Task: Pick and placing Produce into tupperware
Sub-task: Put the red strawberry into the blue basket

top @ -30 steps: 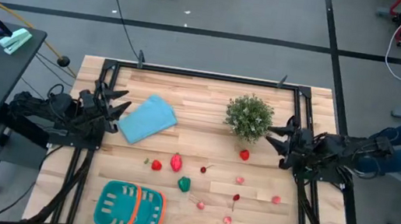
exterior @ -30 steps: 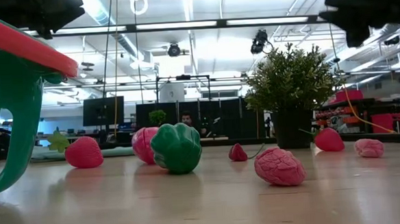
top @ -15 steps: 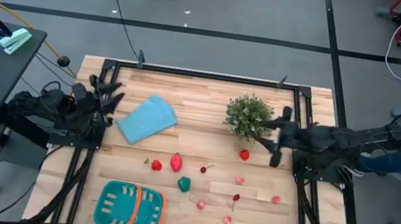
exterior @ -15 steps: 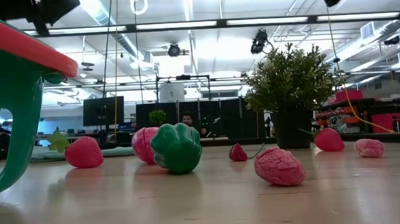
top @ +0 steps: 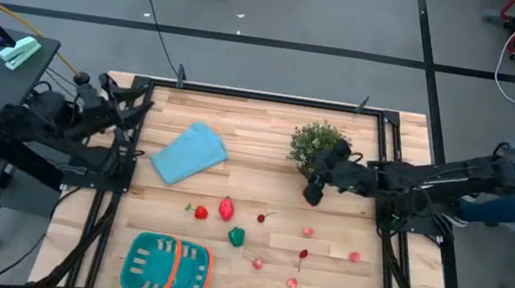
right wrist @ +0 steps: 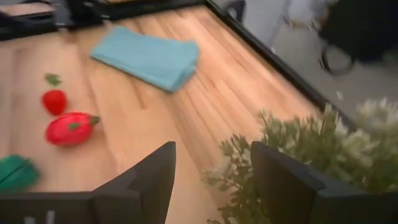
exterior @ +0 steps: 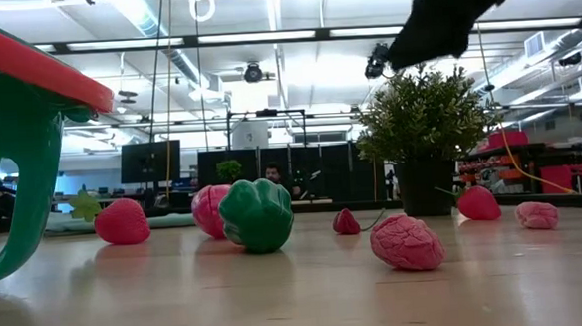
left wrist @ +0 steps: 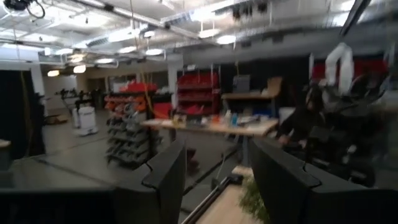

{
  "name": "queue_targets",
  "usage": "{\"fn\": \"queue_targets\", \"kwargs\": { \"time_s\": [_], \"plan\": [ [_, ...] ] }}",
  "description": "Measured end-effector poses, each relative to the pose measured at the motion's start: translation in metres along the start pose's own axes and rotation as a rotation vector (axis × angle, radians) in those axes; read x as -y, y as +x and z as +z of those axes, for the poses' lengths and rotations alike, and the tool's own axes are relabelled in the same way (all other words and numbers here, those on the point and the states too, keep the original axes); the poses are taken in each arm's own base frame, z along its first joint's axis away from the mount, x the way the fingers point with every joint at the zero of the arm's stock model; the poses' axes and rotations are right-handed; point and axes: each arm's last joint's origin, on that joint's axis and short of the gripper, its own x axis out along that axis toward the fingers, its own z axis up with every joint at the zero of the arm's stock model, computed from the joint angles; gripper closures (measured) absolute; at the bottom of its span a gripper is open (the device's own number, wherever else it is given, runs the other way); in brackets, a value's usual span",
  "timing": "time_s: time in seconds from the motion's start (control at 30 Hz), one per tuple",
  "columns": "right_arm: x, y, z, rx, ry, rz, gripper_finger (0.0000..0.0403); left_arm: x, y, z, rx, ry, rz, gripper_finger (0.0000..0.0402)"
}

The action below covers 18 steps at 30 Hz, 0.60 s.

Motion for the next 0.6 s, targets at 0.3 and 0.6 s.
{"fn": "queue_targets", "kwargs": {
  "time_s": [0.3, 0.6],
  "plan": [
    [-0.008, 0.029, -0.025, -0.253, 0.138, 0.049, 0.0185, 0.021, 0.025, 0.005, -0.107, 0.064, -0.005, 0.0219],
    [-0.028, 0.016, -0.043, -0.412, 0.279, 0.108, 0.0192, 0.031, 0.034, -0.001, -0.148, 0.101, -0.014, 0.0223]
  ]
}}
